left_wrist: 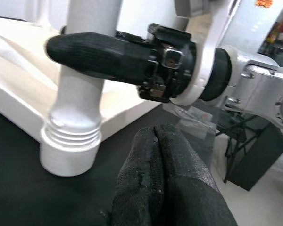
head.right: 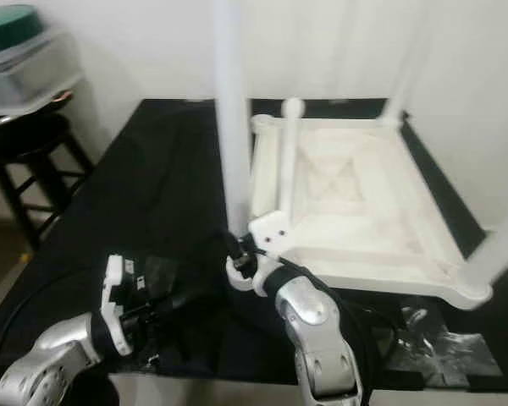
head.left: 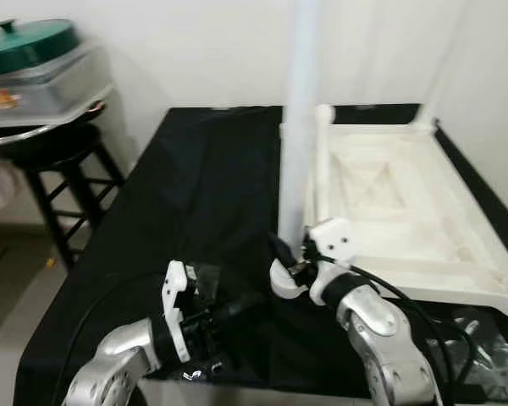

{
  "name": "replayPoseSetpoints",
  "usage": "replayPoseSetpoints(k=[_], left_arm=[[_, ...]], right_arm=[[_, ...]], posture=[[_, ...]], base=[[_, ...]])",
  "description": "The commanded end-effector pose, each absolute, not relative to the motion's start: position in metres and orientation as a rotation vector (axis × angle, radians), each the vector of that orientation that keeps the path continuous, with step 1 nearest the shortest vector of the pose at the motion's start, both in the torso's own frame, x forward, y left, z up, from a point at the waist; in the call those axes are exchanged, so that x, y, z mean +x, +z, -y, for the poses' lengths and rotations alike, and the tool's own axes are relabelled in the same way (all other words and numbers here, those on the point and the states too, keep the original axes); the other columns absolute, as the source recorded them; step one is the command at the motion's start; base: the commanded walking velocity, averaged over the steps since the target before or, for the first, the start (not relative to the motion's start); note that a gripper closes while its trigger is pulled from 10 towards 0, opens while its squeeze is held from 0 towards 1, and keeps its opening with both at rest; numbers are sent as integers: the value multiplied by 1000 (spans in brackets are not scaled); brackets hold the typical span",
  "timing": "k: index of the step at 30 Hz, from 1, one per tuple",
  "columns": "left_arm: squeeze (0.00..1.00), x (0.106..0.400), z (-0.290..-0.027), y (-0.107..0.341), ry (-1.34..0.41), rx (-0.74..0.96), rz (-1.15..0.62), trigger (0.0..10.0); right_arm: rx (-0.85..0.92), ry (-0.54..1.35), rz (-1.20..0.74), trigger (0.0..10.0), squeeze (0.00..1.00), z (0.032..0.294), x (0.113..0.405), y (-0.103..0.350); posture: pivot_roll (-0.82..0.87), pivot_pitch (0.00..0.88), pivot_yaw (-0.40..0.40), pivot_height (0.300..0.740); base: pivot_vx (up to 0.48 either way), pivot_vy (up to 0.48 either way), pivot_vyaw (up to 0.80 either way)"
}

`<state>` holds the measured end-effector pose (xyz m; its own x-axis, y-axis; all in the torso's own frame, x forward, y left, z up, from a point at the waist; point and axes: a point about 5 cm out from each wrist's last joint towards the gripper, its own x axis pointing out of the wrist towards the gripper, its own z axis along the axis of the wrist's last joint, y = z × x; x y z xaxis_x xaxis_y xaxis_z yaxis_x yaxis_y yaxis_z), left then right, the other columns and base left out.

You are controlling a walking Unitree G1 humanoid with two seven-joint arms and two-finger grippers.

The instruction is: Building children table

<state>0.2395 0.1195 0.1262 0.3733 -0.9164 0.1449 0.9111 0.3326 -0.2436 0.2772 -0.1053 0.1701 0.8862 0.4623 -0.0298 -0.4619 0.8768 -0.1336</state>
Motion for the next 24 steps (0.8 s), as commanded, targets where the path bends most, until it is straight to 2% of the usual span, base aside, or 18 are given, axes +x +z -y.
replayPoseSetpoints(k=[1, 2, 3, 7, 8, 9, 10, 12, 14, 15, 16, 17, 18, 24], left_arm=[[0, 239, -121, 127, -1202, -306, -28, 10000], [0, 239, -121, 127, -1202, -306, -28, 10000], [0, 239, -121, 127, -1202, -304, -28, 10000], [0, 239, -121, 127, -1200, -304, -26, 10000], [0, 239, -121, 127, -1193, -299, -22, 10000], [0, 240, -121, 127, -1189, -297, -19, 10000], [0, 241, -120, 128, -1179, -290, -14, 10000], [0, 241, -120, 127, -1178, -289, -13, 10000], [0, 242, -119, 128, -1165, -280, -5, 10000], [0, 242, -119, 128, -1165, -280, -5, 10000], [0, 243, -118, 128, -1144, -256, 14, 10000], [0, 243, -117, 128, -1139, -250, 18, 10000], [0, 243, -117, 128, -1130, -241, 25, 10000], [0, 243, -117, 130, -1069, -189, 66, 10000]], right_arm=[[-151, 433, -174, 0, 0, 119, 281, 138], [-151, 433, -174, 0, 0, 119, 281, 138], [-147, 455, -184, 10000, 0, 117, 282, 137], [-138, 483, -193, 10000, 0, 112, 281, 139], [-106, 560, -181, 10000, 541, 109, 283, 145], [-84, 600, -171, 10000, 541, 106, 282, 151], [-56, 695, -146, 10000, 1000, 107, 286, 162], [-55, 708, -143, 10000, 1000, 108, 286, 164], [-86, 826, -117, 10000, 1000, 114, 290, 170], [-86, 826, -117, 10000, 1000, 114, 290, 170], [-138, 951, -75, 10000, 612, 126, 299, 180], [-149, 974, -65, 10000, 612, 129, 301, 182], [-143, 992, -58, 10000, 0, 132, 305, 185], [-128, 1104, -41, 10000, 0, 139, 326, 199]], posture=[[-48, 144, 47, 740], [-48, 144, 47, 740], [-50, 144, 44, 740], [-50, 141, 42, 740], [-48, 138, 39, 740], [-48, 138, 39, 740], [-42, 133, 36, 740], [-42, 133, 36, 740], [-35, 124, 31, 740], [-35, 124, 31, 740], [-30, 120, 27, 740], [-30, 120, 27, 740], [-27, 119, 25, 740], [-12, 113, 22, 740]], base=[[0, 0, 0], [0, 0, 0], [0, 0, 0], [0, 0, 0], [0, 0, 0], [0, 0, 0], [0, 0, 0], [0, 0, 0], [0, 0, 0], [0, 0, 0], [0, 0, 0], [0, 0, 0], [0, 0, 0], [0, 0, 0]])
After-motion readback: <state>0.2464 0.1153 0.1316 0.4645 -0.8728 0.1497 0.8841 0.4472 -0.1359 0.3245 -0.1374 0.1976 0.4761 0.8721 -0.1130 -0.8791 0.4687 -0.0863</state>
